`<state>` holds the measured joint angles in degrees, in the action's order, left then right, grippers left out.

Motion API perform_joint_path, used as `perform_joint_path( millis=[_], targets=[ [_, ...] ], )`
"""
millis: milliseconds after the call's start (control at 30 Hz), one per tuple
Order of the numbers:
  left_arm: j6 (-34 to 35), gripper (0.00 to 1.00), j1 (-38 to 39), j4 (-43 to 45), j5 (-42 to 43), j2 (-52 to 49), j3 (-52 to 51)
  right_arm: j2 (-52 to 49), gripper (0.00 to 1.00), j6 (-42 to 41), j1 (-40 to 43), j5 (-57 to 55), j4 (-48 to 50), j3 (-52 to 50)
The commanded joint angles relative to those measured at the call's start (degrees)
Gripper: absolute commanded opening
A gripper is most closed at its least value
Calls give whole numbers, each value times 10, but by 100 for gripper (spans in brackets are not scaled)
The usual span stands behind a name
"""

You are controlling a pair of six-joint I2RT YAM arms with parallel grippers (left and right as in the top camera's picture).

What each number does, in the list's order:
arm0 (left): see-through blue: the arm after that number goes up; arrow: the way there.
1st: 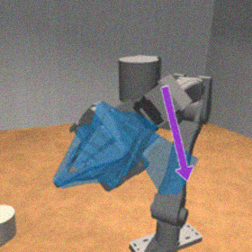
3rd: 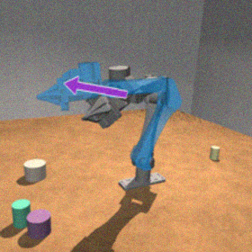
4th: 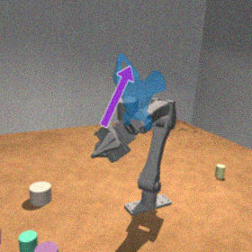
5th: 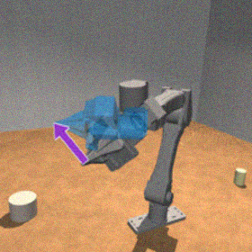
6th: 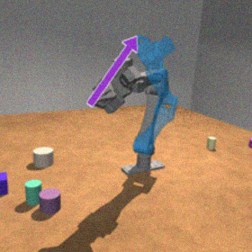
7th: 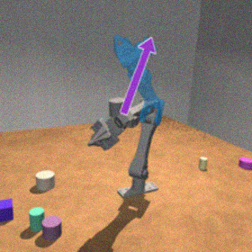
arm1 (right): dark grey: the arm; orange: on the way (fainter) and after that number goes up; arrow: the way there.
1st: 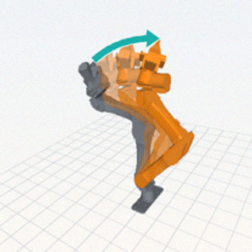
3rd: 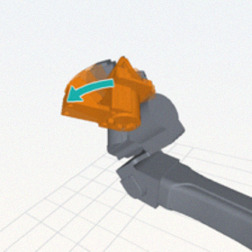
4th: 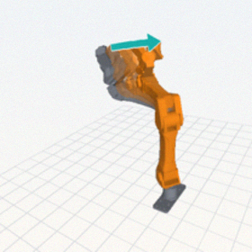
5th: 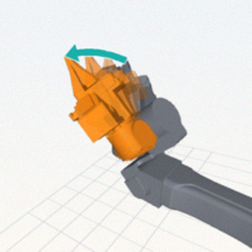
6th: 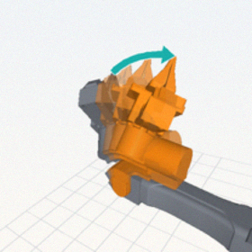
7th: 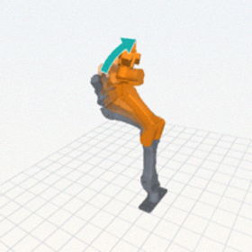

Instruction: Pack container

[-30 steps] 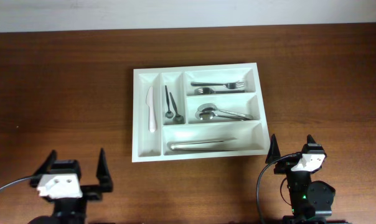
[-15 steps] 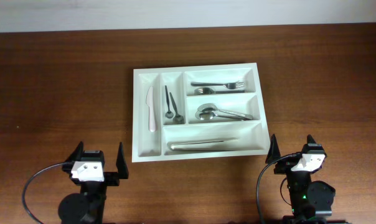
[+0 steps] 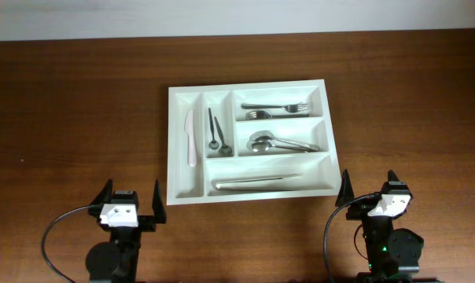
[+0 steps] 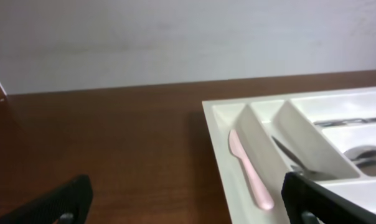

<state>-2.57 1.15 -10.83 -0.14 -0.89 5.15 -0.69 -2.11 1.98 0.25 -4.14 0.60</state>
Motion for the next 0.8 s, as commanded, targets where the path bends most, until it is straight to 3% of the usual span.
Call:
perform_joint_path(
  millis=[0, 367, 767],
  targets=[
    [-9, 99, -3, 32, 8, 6, -29, 4, 99, 4, -5, 5, -3, -3],
    [-9, 99, -52, 57, 4, 6, -43, 4, 99, 4, -5, 5, -3, -3],
    [-9, 99, -54, 57, 4, 6, -43, 4, 99, 4, -5, 5, -3, -3]
  ],
)
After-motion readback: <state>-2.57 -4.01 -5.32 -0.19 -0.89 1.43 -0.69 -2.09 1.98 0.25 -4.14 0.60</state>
